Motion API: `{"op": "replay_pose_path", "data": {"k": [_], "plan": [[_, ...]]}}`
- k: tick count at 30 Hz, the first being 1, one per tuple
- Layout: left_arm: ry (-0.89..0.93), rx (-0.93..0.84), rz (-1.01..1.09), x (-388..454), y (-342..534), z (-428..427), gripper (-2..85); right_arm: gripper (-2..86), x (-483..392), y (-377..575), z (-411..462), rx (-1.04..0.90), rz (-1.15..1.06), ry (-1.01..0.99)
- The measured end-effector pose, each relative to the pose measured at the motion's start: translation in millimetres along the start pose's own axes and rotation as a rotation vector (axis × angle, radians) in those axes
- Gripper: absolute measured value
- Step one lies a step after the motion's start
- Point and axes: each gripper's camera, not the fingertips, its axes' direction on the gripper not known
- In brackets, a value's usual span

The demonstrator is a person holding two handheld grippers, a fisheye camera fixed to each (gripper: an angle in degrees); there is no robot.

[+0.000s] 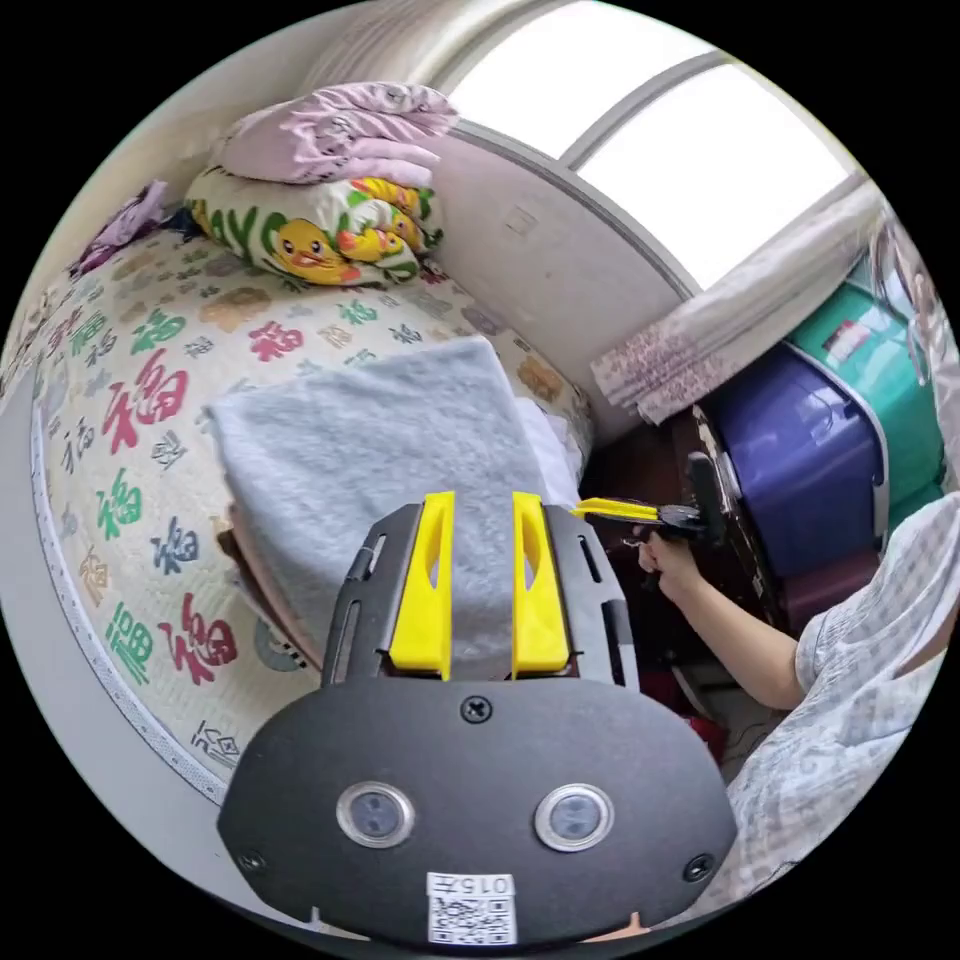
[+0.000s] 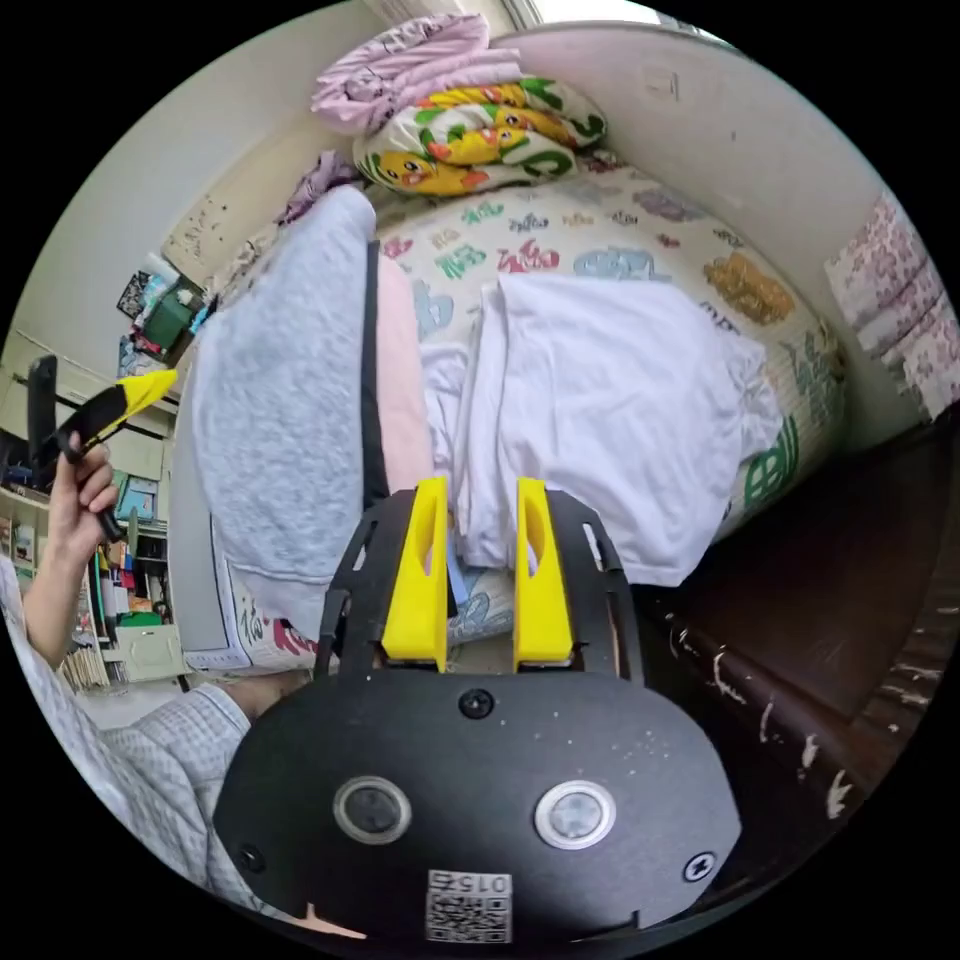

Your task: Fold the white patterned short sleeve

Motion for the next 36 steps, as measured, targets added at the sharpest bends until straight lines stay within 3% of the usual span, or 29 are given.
{"op": "replay_pose_path", "data": {"k": [4, 8, 14, 22, 30, 36], "plan": [[0.154, -0.086, -0.019, 34.1, -21.0, 85.0, 10.0, 15.3, 18.0, 7.8, 85.1, -0.167, 0.064, -0.024], [0.257, -0.113, -0.027, 55.1, -36.2, 138.9, 9.6, 11.6, 42.5, 16.4, 112.9, -0.154, 0.121, -0.018], [0.288, -0.147, -0.076, 53.2, -38.1, 179.7, 8.7, 8.4, 91.2, 60.6, 108.4, -0.071, 0.192, -0.250], [0.302, -0.198, -0.060, 59.1, -45.1, 222.8, 8.7, 0.4, 102.4, 93.9, 131.7, -0.117, 0.206, -0.147], [0.326, -0.230, -0.063, 50.4, -39.3, 240.4, 9.1, -0.6, 112.2, 147.7, 69.4, 0.162, 0.251, -0.217], [0.314, -0.229, -0.042, 42.0, -30.0, 244.6, 12.2, -0.7, 119.8, 185.8, 8.8, 0.385, 0.273, -0.474]]}}
